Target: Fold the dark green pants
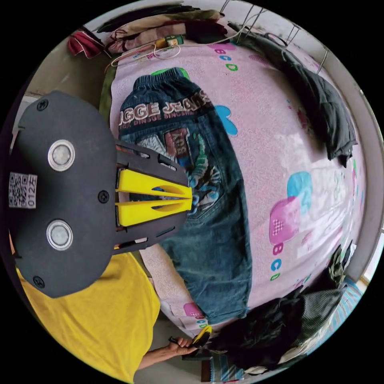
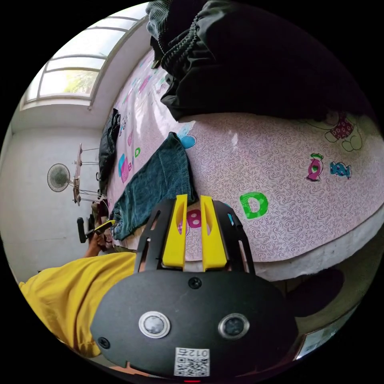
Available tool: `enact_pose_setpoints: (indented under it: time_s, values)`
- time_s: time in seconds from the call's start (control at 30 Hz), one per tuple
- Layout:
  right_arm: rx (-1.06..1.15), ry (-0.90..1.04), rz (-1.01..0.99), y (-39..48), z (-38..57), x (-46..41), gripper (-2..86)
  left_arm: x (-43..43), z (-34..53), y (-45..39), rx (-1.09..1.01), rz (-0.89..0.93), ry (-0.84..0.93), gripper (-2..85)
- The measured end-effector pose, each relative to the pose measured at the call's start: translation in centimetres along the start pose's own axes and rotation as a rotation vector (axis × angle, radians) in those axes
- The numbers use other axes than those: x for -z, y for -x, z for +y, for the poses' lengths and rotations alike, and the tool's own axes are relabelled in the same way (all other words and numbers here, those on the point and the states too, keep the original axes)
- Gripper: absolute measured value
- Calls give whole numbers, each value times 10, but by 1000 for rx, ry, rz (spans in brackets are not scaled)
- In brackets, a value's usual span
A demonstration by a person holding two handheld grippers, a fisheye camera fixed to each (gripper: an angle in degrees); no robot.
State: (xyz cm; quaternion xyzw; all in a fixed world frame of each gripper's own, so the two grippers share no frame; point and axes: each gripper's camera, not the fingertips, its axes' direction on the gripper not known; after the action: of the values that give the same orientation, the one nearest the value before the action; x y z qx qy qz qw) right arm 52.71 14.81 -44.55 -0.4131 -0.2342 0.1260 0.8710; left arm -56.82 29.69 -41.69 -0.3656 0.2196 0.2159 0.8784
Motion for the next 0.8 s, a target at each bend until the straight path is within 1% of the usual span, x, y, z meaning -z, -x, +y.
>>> enact_pose_setpoints:
  time_s: [0.1,0.2,0.3,0.47,0.57,0.7,0.8]
  values:
    - [21,22,-5,0,-10,-5,54,-23,1,-13,-28,-62,78,-1]
    - [67,83,18,5,-20,-15,38,-36,2,-14,-12,-66,92,-1]
    - [187,144,99,21,-30,-17,24,-41,-2,-9,-10,-49,107,-1]
    - [456,328,251,54,-52,-30,9,-45,-10,-7,-61,-59,148,-1]
    - [578,408,328,69,-55,-42,5,-46,-11,-5,-89,-63,149,-1]
    - [610,405,327,71,-60,-45,4,-46,-9,7,-54,-8,136,-2]
    - [629,392,323,72,-60,-47,5,-46,-8,10,-65,-5,133,-2]
